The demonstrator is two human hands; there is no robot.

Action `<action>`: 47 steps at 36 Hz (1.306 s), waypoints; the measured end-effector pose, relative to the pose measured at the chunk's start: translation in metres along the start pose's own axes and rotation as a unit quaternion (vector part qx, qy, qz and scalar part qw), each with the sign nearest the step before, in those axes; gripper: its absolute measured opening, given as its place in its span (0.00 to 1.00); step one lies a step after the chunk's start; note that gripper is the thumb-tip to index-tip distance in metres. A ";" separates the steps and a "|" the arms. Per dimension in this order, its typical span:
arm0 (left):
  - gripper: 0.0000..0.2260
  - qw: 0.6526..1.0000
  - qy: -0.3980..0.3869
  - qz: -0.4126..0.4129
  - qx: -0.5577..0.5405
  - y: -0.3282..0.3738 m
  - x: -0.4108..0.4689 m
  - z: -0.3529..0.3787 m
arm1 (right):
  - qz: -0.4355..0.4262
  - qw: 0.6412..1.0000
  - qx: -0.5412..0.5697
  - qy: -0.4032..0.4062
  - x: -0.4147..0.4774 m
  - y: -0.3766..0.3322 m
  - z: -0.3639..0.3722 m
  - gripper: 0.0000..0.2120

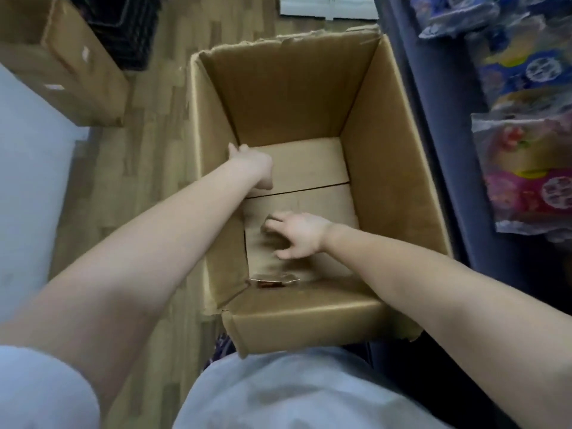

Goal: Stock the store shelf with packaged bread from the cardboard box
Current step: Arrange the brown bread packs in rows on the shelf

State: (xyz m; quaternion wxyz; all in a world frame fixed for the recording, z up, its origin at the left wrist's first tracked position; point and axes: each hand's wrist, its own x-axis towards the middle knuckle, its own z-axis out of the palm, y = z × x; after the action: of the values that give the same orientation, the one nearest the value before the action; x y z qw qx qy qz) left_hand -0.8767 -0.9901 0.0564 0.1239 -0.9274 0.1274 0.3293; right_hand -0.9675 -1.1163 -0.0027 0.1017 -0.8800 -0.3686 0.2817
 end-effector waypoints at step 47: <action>0.23 0.824 0.164 0.244 -0.484 -0.002 -0.065 -0.044 | 0.313 0.809 0.195 0.457 -0.098 -0.009 -0.121 0.07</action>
State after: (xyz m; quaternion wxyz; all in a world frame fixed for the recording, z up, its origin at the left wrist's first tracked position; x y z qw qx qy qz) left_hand -0.8997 -0.9922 0.1314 -0.4480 -0.8470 0.1926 0.2114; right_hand -0.9592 -1.1755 0.1414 0.3340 -0.9366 0.0783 -0.0711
